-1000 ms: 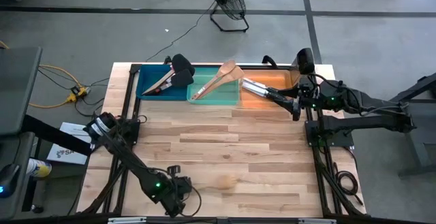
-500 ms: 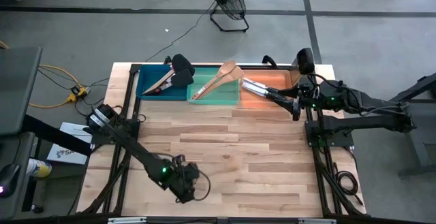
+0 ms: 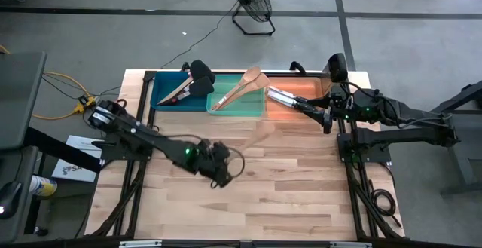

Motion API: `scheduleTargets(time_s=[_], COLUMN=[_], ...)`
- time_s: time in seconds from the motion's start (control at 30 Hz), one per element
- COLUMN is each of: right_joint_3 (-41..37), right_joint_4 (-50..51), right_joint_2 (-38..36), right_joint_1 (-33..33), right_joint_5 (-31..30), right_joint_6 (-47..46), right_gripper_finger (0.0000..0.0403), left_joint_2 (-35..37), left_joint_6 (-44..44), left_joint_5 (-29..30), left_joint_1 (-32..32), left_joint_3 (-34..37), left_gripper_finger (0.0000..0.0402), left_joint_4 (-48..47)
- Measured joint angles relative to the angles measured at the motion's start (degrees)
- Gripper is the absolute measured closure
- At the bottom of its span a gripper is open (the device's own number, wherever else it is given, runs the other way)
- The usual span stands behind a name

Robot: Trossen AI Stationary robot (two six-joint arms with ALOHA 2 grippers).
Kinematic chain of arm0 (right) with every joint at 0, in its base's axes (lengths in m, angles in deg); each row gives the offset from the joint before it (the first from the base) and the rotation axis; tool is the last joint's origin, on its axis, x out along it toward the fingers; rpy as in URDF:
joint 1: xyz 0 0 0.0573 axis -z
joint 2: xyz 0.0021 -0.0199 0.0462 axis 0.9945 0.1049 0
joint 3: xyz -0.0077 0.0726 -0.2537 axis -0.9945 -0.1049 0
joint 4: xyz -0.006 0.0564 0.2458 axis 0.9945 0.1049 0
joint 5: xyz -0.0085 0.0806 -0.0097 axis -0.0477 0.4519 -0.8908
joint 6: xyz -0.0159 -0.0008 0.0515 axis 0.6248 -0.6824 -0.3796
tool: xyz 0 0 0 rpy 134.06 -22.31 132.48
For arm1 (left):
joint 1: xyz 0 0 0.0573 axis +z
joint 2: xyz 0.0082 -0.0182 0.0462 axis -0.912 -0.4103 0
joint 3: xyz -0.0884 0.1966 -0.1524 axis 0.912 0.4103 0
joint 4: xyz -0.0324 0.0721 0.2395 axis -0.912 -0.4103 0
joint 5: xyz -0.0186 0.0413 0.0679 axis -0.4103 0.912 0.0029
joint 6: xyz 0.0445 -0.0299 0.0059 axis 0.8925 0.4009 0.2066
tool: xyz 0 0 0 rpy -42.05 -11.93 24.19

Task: Pick & Place Kitchen Items
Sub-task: Put the serving spoon into the green bin

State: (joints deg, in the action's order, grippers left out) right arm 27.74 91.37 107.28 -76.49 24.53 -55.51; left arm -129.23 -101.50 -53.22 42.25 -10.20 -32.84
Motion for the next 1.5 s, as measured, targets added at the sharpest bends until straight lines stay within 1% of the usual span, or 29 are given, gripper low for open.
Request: scheduleTargets(time_s=[0.2, 0.37, 0.5, 0.6, 0.8, 0.93, 1.2, 1.43, 1.5], right_joint_3=[0.00, 0.00, 0.00, 0.00, 0.00, 0.00, 0.00, 0.00, 0.00], right_joint_4=[0.00, 0.00, 0.00, 0.00, 0.00, 0.00, 0.00, 0.00, 0.00], right_joint_2=[0.00, 0.00, 0.00, 0.00, 0.00, 0.00, 0.00, 0.00, 0.00], right_joint_1=[0.00, 0.01, 0.02, 0.02, 0.01, 0.01, 0.00, 0.00, 0.01], right_joint_5=[0.00, 0.00, 0.00, 0.00, 0.00, 0.00, 0.00, 0.00, 0.00], right_joint_6=[0.01, 0.02, 0.00, 0.00, 0.01, 0.00, 0.00, 0.00, 0.00], right_gripper_finger=[0.0154, 0.0154, 0.0154, 0.0154, 0.0154, 0.0154, 0.0154, 0.0154, 0.0154], left_joint_2=[0.93, 1.32, 1.32, 1.45, 1.45, 1.47, 1.10, 1.08, 0.07], left_joint_6=[2.51, 6.19, 11.74, 17.65, 29.01, 35.83, 42.20, 46.34, 47.30], left_joint_5=[1.28, 0.44, -0.71, -2.15, -2.63, -3.80, -5.82, -7.59, -7.66], left_joint_1=[6.45, 12.00, 16.41, 20.05, 27.69, 32.12, 38.56, 42.96, 43.60], left_joint_3=[-0.03, -0.09, -0.43, -1.77, -3.99, -4.17, -4.12, -4.07, -4.07], left_gripper_finger=[0.0323, 0.0323, 0.0323, 0.0323, 0.0323, 0.0323, 0.0323, 0.0323, 0.0323], left_joint_4=[1.18, 3.20, 5.05, 5.20, 5.16, 4.49, 4.47, 4.33, 4.87])
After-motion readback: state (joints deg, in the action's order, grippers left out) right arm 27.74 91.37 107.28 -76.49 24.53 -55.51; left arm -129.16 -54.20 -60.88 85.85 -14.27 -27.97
